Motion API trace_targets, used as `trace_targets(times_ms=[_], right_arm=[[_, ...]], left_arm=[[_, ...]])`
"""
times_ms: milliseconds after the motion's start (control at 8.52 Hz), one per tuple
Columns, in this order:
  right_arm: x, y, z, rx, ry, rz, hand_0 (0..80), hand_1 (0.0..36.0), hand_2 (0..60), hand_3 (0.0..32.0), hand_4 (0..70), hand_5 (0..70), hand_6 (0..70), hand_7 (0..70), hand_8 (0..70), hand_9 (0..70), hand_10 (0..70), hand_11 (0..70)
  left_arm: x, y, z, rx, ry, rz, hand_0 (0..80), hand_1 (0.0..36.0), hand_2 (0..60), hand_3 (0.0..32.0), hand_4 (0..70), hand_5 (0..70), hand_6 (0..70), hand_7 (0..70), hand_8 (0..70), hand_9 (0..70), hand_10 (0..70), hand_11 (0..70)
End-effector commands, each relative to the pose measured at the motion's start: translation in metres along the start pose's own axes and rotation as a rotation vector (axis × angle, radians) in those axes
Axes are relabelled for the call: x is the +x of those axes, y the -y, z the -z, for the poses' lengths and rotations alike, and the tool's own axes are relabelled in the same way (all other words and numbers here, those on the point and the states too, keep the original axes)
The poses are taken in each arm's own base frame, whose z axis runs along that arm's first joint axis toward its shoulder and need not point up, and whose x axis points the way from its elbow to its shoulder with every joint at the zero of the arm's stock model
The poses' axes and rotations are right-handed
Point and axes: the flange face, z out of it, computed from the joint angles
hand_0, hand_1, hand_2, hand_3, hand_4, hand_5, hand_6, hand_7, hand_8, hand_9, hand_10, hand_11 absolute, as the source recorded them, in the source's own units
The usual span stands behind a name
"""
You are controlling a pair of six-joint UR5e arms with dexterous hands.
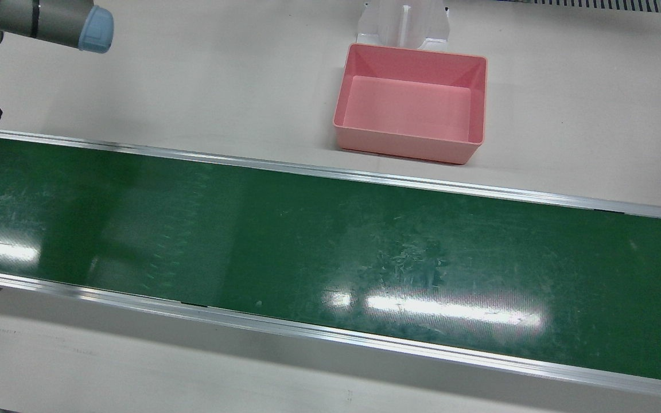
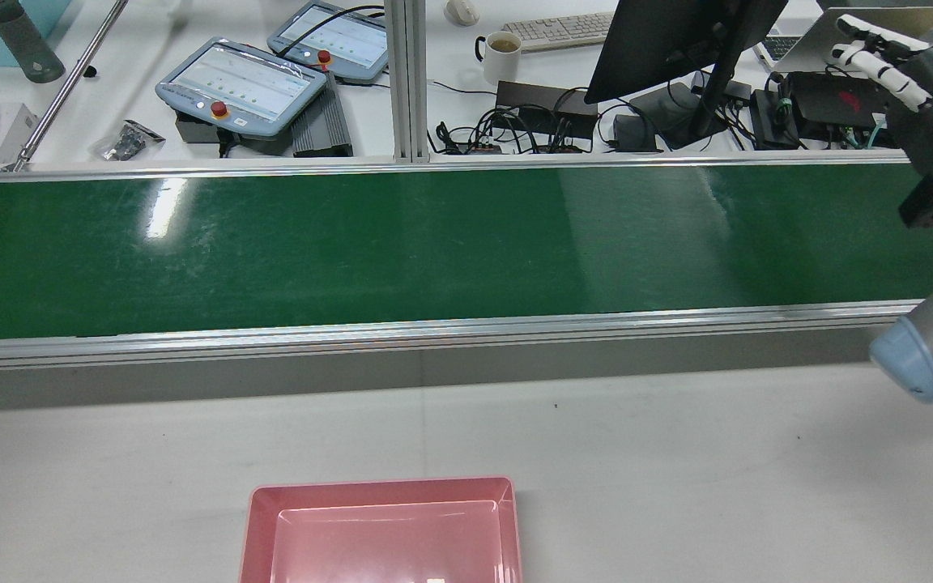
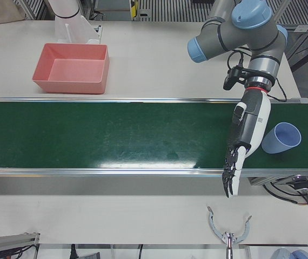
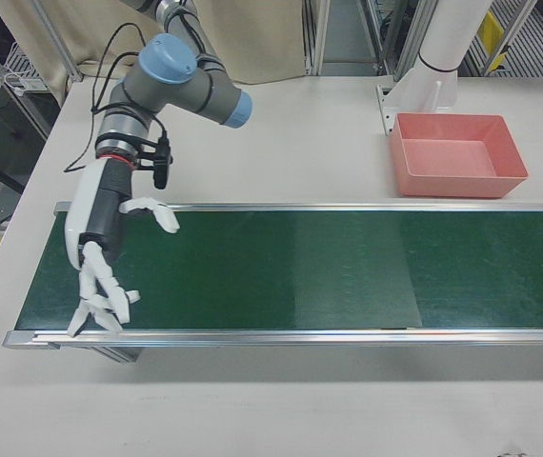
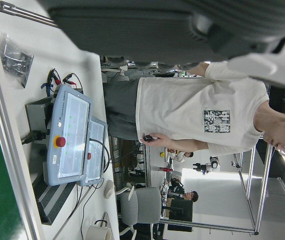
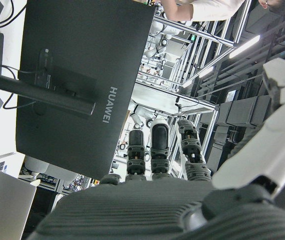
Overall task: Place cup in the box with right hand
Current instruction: 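Move the open right hand down beside the conveyor belt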
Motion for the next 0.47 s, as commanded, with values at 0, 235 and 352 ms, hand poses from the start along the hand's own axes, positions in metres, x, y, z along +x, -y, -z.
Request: trace_targets(times_ms=[0, 235, 352], right_arm=[[0.108, -0.106, -0.007, -0.098, -0.029, -0.067, 32.9, 11.9, 29.5, 0.0, 9.5, 1.6, 12.4, 62.3, 9.4, 24.7, 0.0, 0.0], [0.123, -0.168, -0.001, -0.109, -0.025, -0.031, 35.2, 12.2, 28.7, 0.0, 9.1, 1.6, 12.4, 62.7, 9.5, 25.0, 0.0, 0.0], [0.134, -0.183, 0.004, -0.107, -0.009, -0.03, 32.9, 11.6, 28.2, 0.0, 8.9, 1.4, 12.0, 60.6, 9.4, 24.5, 0.0, 0.0]], left_arm=[[0.0, 0.0, 0.0, 0.0, -0.001, 0.0, 0.0, 0.0, 0.0, 0.0, 0.0, 0.0, 0.0, 0.0, 0.0, 0.0, 0.0, 0.0], [0.0, 0.0, 0.0, 0.0, 0.001, 0.0, 0.0, 0.0, 0.0, 0.0, 0.0, 0.0, 0.0, 0.0, 0.0, 0.0, 0.0, 0.0], [0.0, -0.001, 0.0, -0.002, 0.001, 0.0, 0.0, 0.0, 0.0, 0.0, 0.0, 0.0, 0.0, 0.0, 0.0, 0.0, 0.0, 0.0]])
